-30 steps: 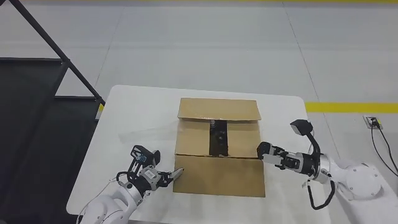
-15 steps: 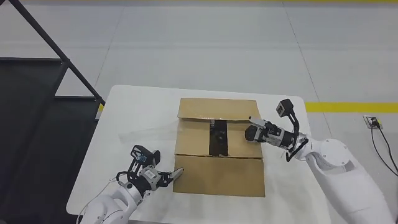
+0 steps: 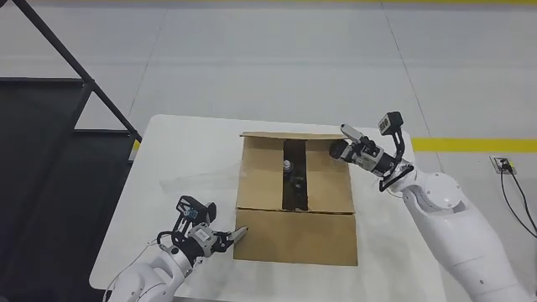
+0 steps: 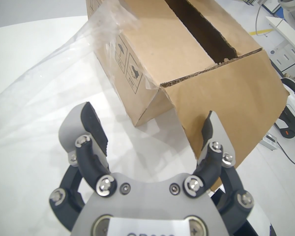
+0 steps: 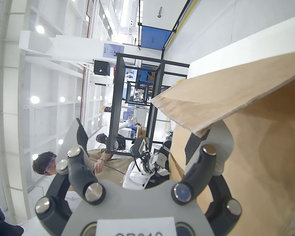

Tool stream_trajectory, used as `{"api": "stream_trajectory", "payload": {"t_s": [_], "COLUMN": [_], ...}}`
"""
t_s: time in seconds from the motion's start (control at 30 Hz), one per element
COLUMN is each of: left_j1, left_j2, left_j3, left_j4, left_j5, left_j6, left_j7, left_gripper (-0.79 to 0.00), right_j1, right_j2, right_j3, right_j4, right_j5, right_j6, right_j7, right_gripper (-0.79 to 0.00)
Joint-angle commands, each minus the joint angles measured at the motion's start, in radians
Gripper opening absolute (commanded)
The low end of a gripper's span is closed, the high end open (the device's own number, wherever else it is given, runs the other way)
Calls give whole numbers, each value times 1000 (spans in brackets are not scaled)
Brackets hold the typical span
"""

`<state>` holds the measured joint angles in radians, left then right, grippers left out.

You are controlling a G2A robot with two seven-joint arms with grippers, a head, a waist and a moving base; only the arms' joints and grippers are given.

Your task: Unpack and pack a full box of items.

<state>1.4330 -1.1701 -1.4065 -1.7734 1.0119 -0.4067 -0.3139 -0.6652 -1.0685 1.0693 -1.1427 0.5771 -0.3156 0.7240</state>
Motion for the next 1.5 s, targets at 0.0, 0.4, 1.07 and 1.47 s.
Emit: {"api": "stream_trajectory", "payload": {"t_s": [0.0,0.4,1.07,1.47], "left_j1": [0,0,0,0], "left_j2": [0,0,0,0], "left_j3": [0,0,0,0], "left_j4": [0,0,0,0], "left_j5": [0,0,0,0], "left_j6": [0,0,0,0], "left_j7": [0,0,0,0], "left_gripper": [0,0,0,0], "right_j1": [27,61,334,451], "right_j2": [-7,-17,-162,-276], "right_j3": [-10,-34,-213,-330], "right_j4": [21,49,358,603], "right_j5": [-14,-41,20,-85], "right_j6": [7,49,176,195], "right_j7": [-16,-21,-235,-378], "right_gripper": [0,0,0,0]}}
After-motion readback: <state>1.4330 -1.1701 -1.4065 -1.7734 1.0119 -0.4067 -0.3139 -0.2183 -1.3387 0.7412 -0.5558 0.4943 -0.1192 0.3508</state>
